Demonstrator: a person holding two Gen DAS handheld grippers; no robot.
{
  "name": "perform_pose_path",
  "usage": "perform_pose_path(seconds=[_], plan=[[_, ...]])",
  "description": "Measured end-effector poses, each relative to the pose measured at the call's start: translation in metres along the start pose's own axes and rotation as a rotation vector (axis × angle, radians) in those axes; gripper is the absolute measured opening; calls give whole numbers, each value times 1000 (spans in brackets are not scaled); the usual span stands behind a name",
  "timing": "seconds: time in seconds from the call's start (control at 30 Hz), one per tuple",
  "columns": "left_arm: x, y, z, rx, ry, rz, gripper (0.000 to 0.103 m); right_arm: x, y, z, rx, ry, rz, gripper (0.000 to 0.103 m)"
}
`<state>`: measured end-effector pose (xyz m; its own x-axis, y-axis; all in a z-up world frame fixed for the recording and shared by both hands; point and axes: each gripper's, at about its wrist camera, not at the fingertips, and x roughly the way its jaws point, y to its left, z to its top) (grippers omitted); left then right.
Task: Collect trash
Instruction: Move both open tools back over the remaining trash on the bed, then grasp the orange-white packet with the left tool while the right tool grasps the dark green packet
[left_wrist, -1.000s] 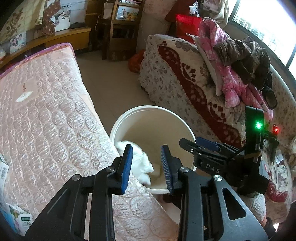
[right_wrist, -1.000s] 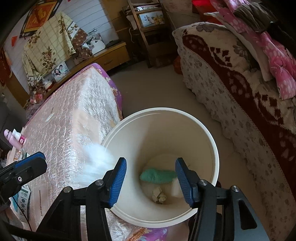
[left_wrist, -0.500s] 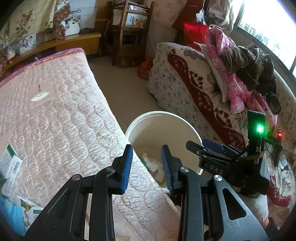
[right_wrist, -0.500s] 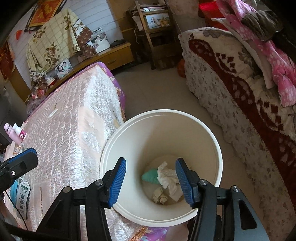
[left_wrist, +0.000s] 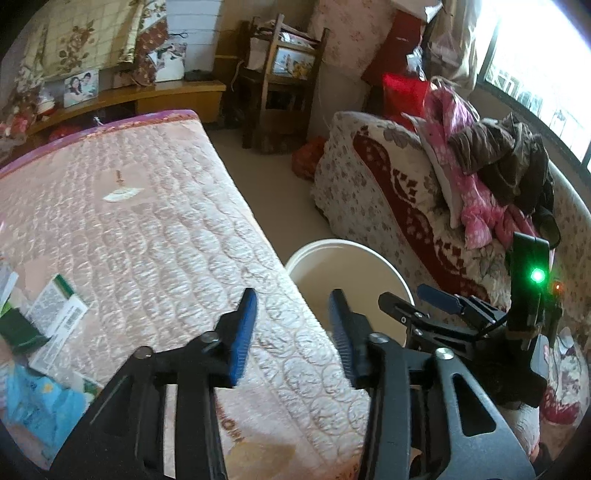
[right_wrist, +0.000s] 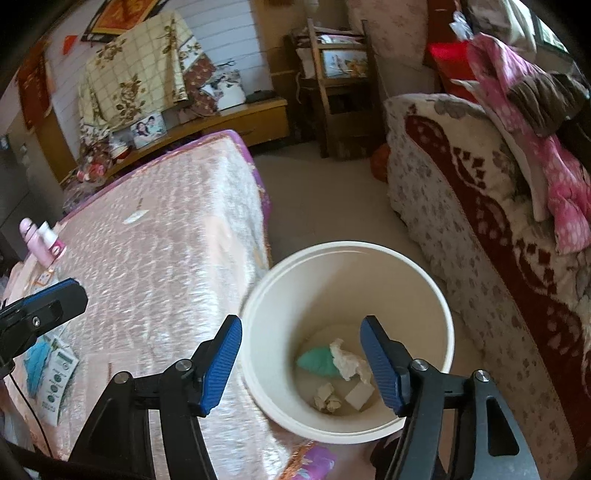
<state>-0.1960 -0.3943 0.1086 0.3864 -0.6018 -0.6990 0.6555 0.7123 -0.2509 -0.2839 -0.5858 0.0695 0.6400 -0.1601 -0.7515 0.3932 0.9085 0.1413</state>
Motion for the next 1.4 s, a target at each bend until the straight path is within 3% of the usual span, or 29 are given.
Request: perform_pose_path(seconds=[0.17,0.4,0.73,1.1,1.4], plan=[[-20,18,-3,-30,-25,23,46,-8,23,2,-25,-17,27,65],[-47,47,-15,-27,-54,126,46,-13,63,3,-76,-27,87,69],[-88,97,-29,-81,-76,202,46,-9,125,0,-154,-6,175,70],[-136,183,-56,-185,-61,321,46,-3,187,-4,-253,31,269,72],[-154,244,-75,-285,-49,402,46,17,236,-5,-306,97,334,72]])
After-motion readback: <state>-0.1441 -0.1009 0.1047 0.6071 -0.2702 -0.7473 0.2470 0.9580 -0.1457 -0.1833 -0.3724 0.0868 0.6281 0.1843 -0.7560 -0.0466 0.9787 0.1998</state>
